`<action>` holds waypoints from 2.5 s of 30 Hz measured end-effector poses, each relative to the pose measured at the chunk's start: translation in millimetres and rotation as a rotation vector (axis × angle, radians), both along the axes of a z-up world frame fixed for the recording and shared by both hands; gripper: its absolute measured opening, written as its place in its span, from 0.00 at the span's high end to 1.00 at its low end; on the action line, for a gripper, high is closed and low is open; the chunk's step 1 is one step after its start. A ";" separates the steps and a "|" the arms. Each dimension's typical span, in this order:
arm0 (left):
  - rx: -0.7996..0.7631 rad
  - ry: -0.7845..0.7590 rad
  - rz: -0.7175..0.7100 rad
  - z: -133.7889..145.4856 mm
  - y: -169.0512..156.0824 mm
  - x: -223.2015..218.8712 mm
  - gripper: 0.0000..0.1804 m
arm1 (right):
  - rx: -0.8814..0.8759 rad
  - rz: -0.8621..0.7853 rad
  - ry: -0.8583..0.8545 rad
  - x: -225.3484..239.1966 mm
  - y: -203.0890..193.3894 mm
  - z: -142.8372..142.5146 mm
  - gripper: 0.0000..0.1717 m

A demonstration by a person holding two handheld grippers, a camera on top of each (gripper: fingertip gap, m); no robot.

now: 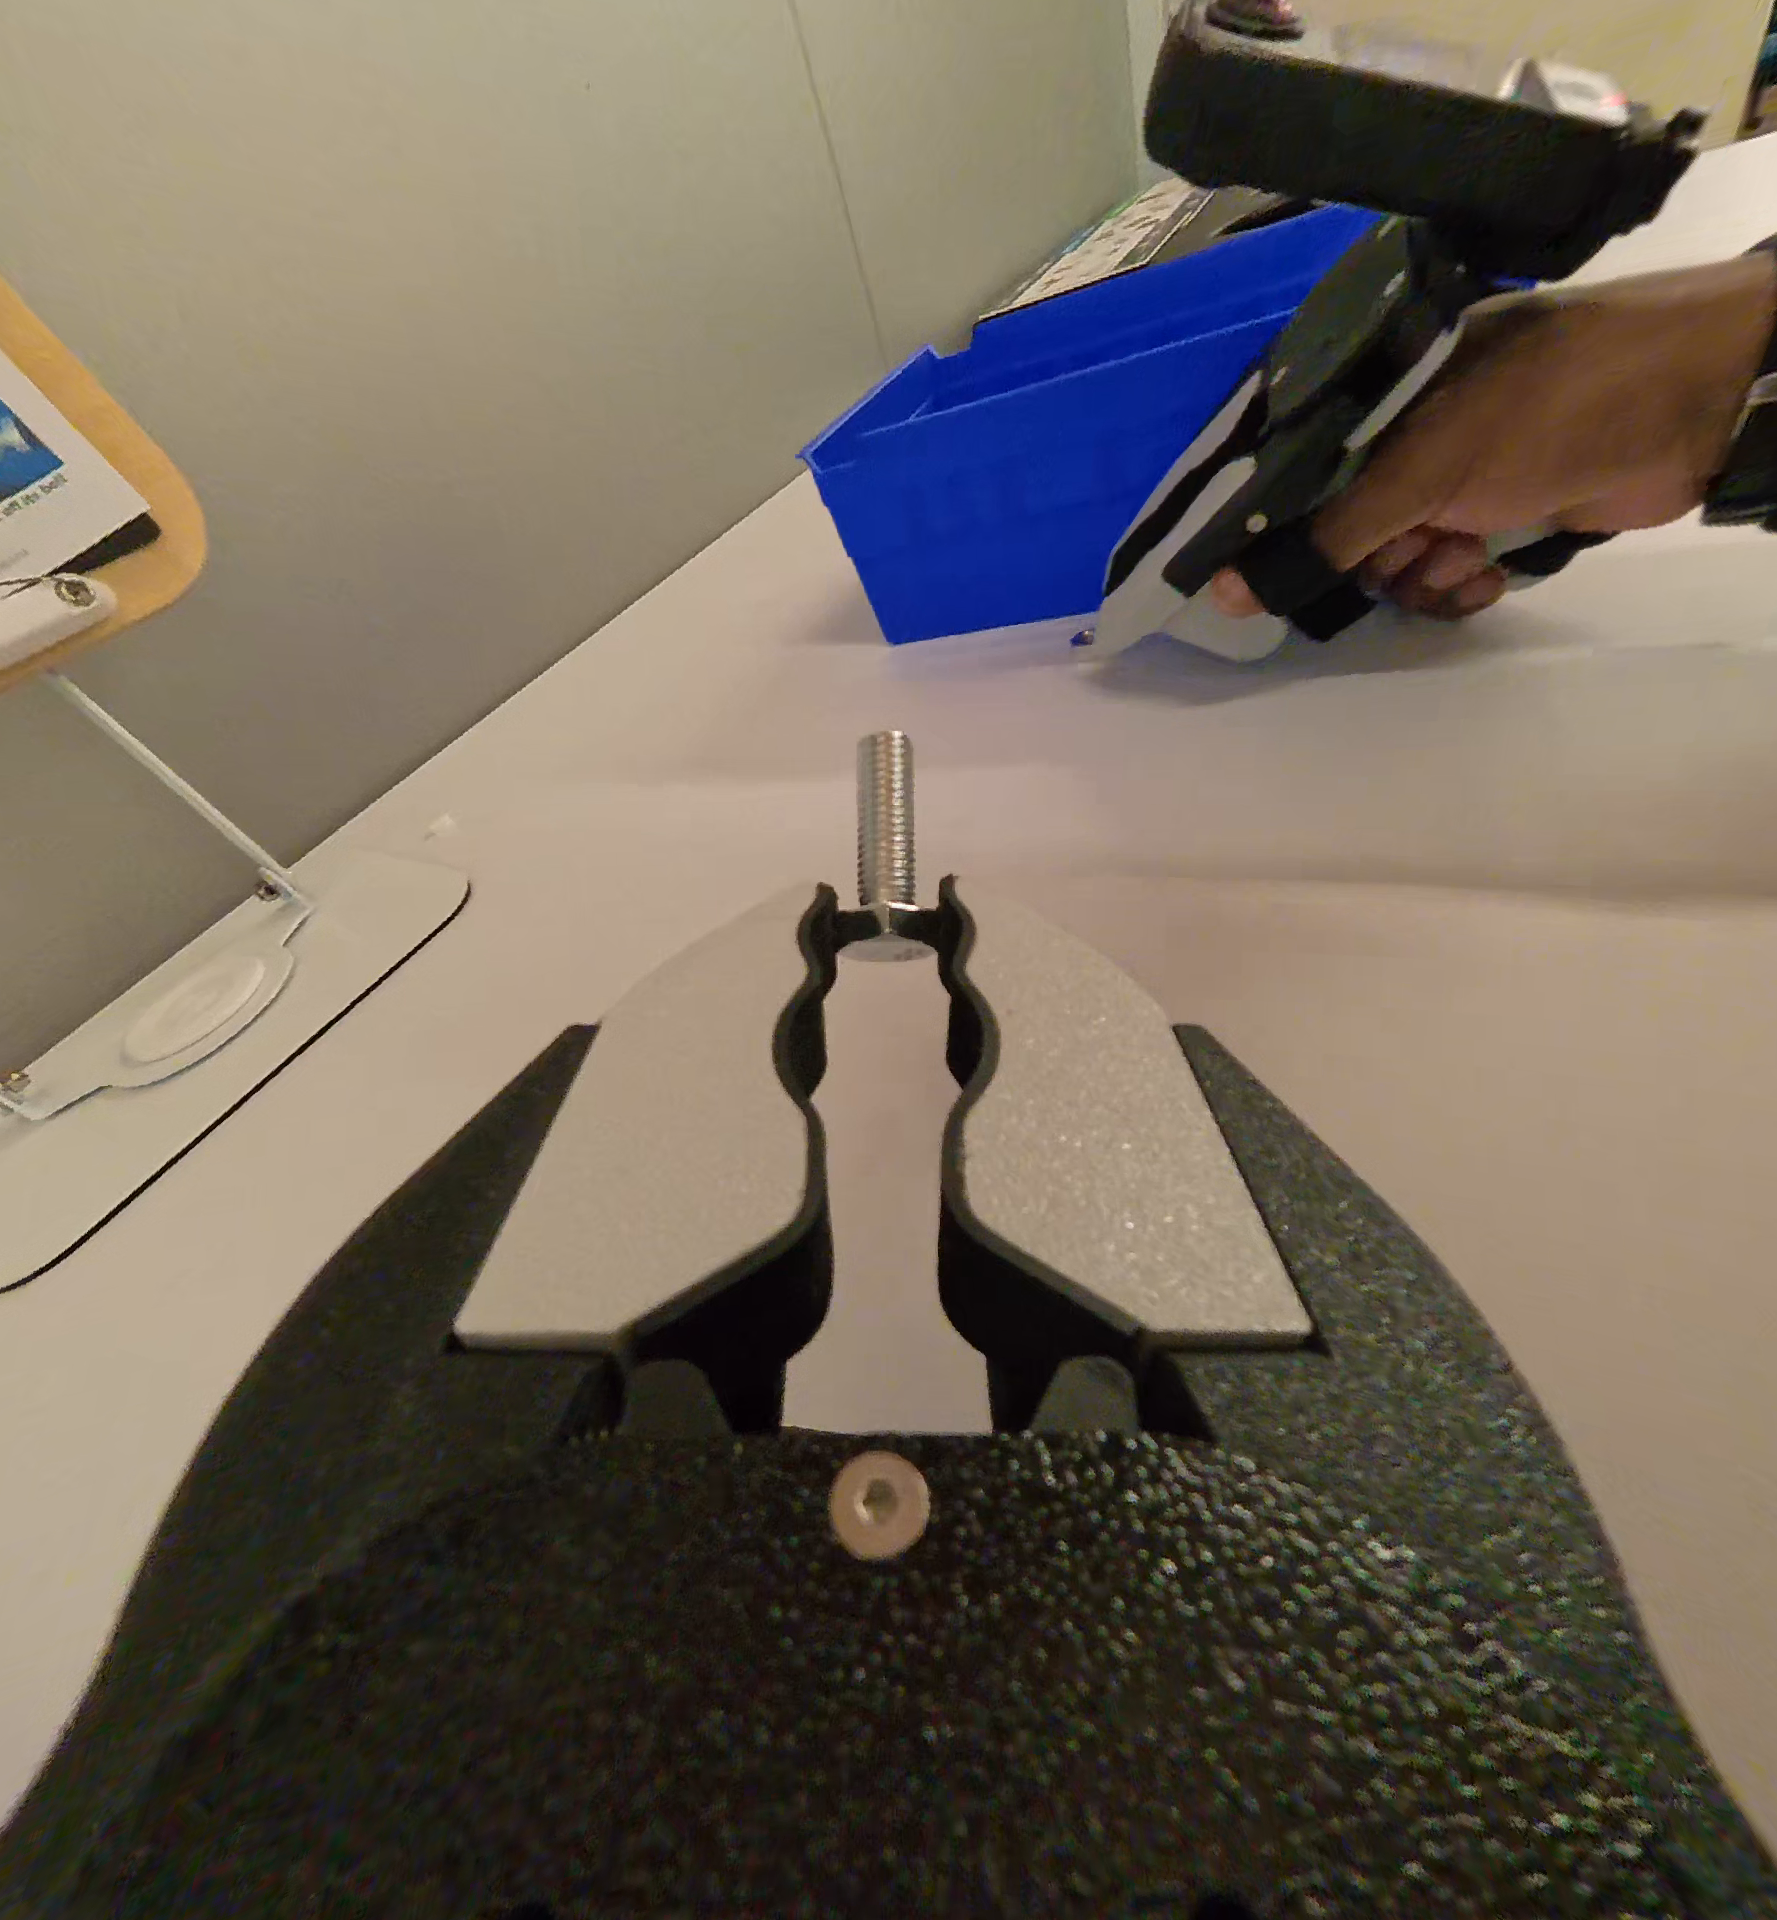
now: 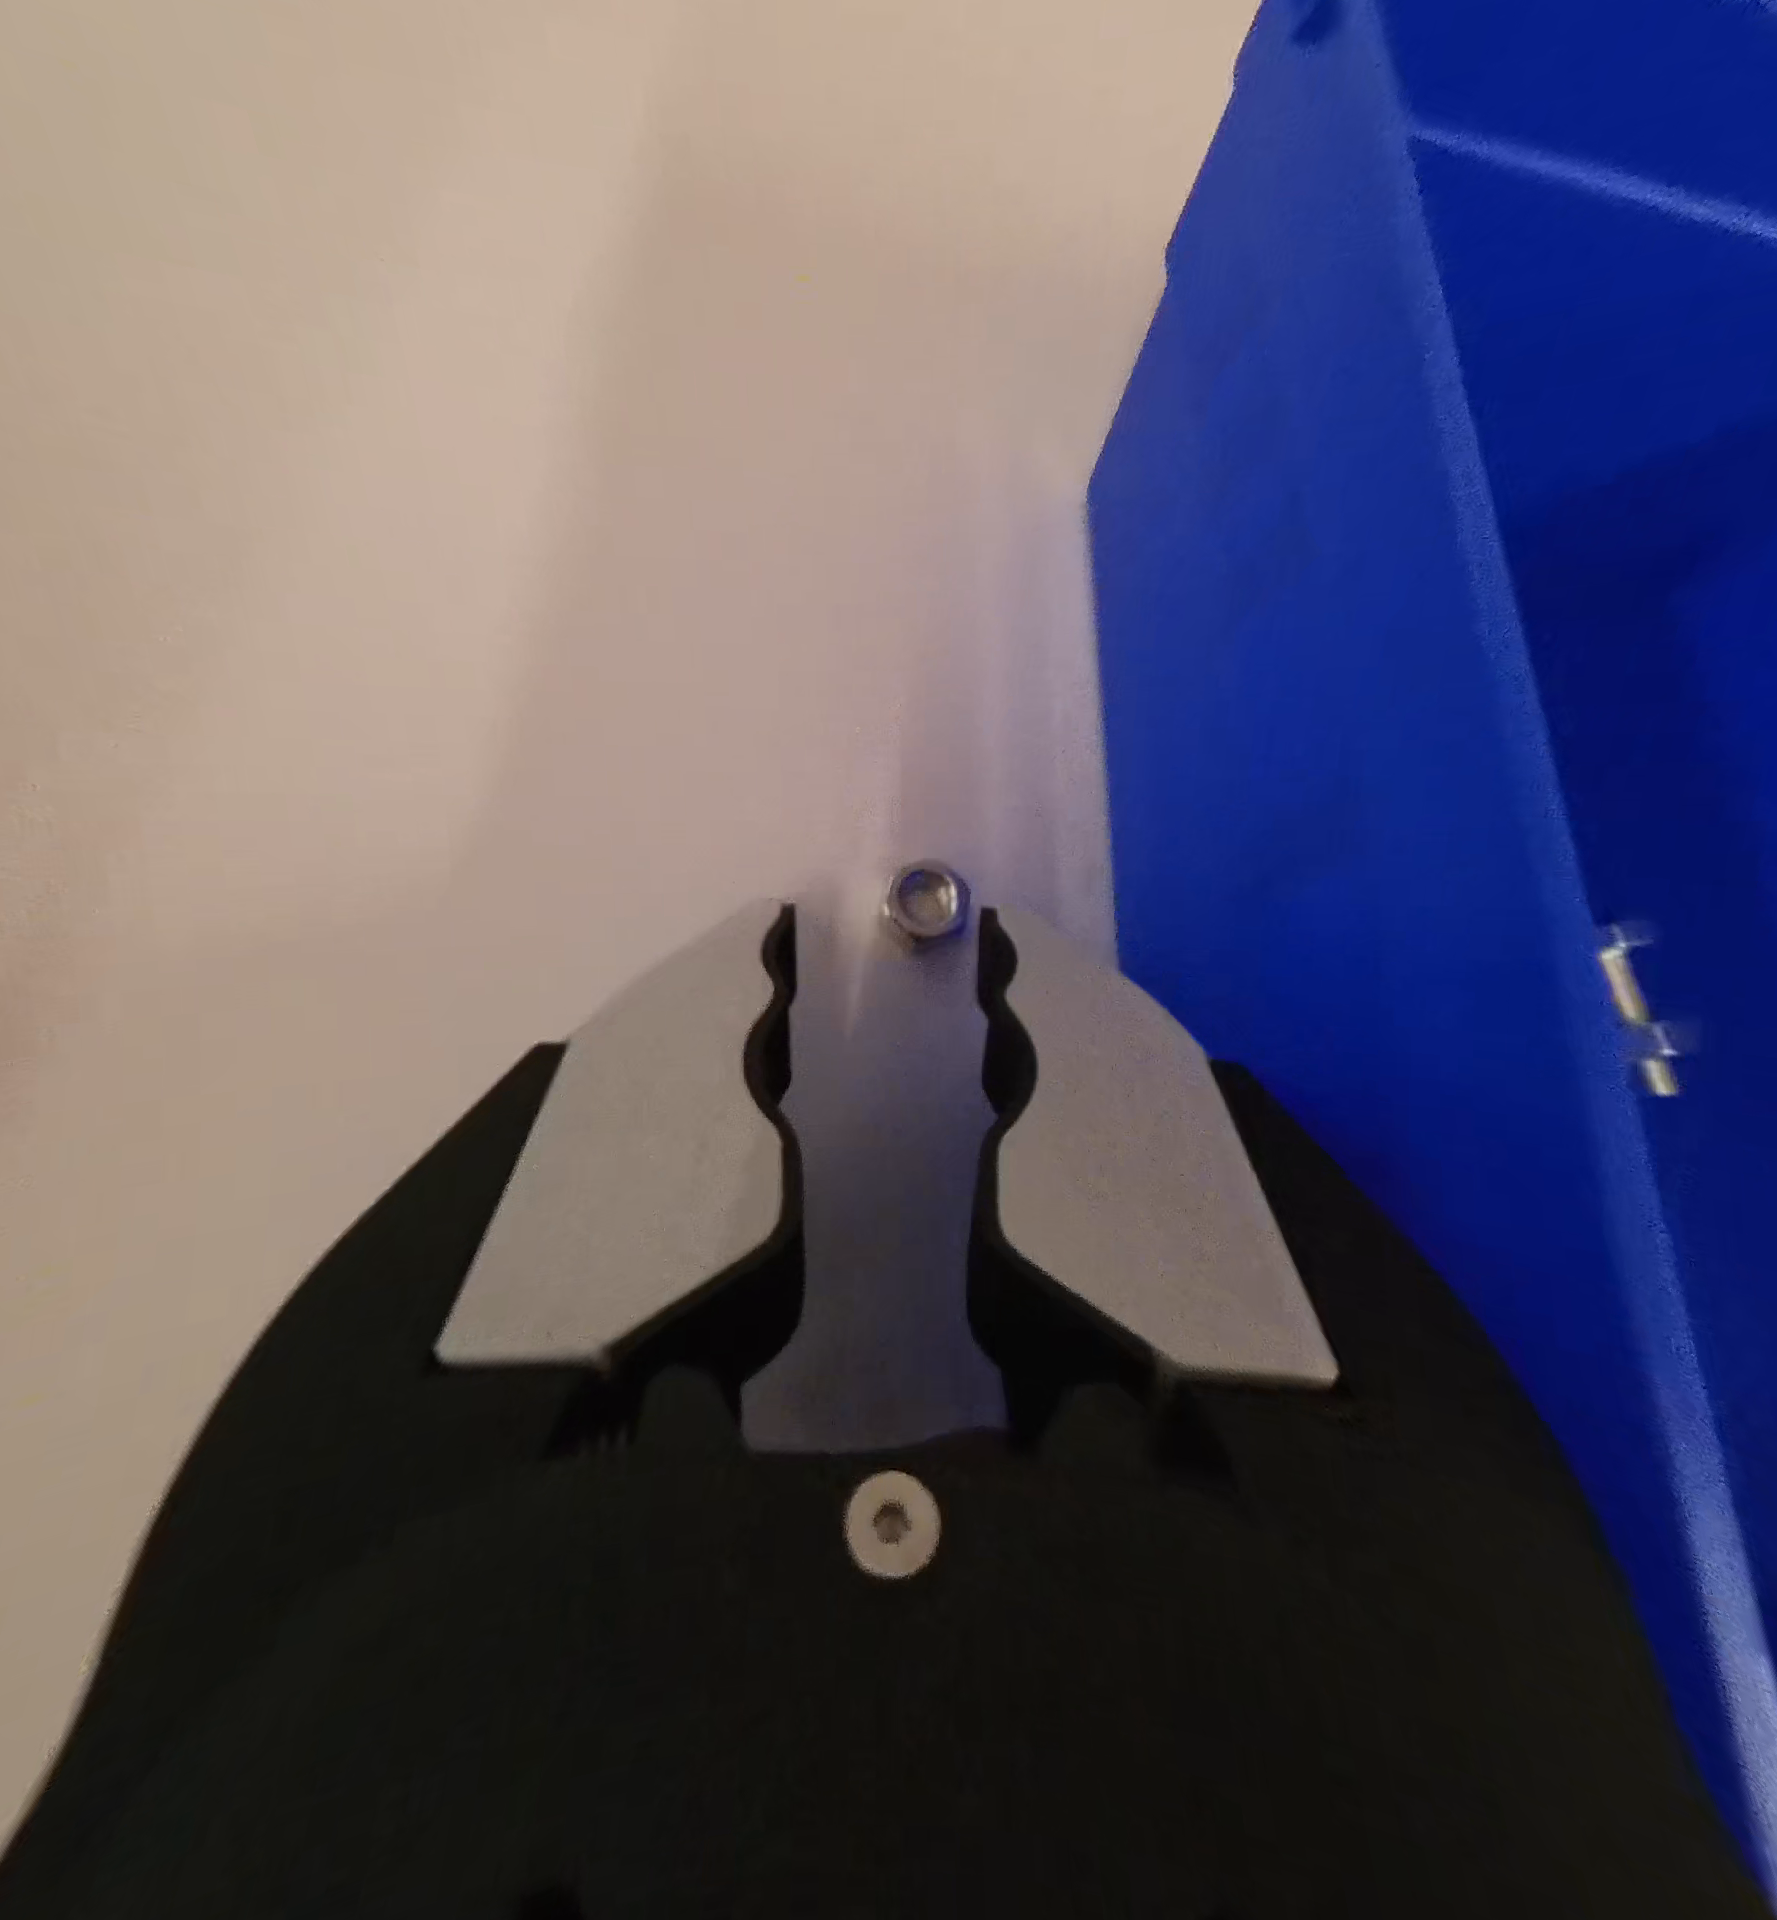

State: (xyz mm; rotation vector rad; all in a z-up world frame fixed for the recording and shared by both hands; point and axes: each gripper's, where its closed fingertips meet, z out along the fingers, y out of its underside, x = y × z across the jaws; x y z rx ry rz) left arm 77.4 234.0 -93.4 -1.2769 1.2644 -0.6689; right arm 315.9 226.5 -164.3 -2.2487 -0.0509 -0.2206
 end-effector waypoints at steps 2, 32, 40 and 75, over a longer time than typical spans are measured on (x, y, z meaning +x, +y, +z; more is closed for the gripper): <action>0.002 0.001 -0.007 -0.1 -2.1 1.3 0.90 | 0.007 0.008 -0.001 4.7 3.9 0.2 0.83; -0.119 -0.256 -0.328 36.5 -52.6 6.9 0.90 | 0.403 1.134 0.576 -244.6 -57.0 143.6 0.90; -0.094 -0.232 -0.379 37.0 -61.7 7.1 0.90 | 0.402 1.167 0.521 -248.5 -62.4 139.8 0.90; 0.819 -0.005 0.461 95.0 -41.9 -31.3 0.90 | 0.145 0.548 1.033 -265.2 -59.4 178.5 0.90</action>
